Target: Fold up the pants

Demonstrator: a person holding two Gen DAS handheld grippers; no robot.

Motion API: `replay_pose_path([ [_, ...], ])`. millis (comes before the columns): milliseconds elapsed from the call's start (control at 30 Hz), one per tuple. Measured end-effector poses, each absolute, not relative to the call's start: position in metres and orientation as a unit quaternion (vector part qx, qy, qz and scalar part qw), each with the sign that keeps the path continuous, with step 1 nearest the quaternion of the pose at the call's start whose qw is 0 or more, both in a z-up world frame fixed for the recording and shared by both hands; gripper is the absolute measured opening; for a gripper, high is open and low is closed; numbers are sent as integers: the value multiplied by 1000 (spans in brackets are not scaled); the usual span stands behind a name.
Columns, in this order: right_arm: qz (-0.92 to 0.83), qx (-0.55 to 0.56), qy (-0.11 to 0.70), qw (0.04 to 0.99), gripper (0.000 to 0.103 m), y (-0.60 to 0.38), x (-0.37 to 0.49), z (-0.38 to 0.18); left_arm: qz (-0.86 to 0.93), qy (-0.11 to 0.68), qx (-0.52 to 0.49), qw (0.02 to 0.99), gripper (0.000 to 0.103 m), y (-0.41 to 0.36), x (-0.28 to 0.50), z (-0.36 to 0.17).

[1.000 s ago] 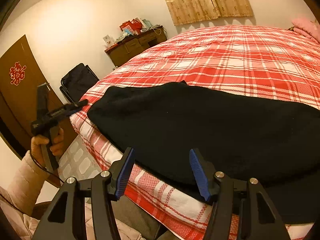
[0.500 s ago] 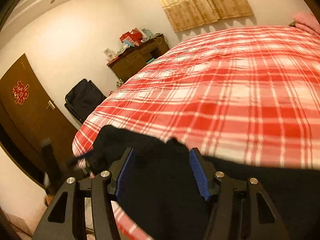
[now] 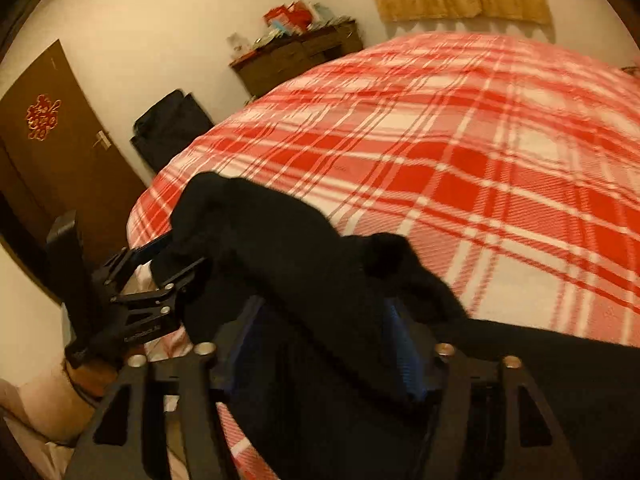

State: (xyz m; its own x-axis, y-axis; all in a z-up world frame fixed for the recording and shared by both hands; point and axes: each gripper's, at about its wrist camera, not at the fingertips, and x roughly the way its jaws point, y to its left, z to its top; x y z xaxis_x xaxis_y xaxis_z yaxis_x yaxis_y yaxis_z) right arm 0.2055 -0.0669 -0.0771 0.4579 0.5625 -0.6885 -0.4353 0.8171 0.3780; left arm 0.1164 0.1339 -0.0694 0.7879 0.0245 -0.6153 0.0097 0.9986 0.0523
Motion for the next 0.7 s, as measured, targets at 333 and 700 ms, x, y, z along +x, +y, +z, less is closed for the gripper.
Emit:
replay_pose_path([
  [333, 328, 181, 429, 822, 80, -69, 260, -69, 0, 329, 33, 944, 91, 133, 119, -71],
  [700, 192, 362, 382, 829, 71, -219, 273, -52, -6, 324, 31, 945, 94, 134, 118, -74],
])
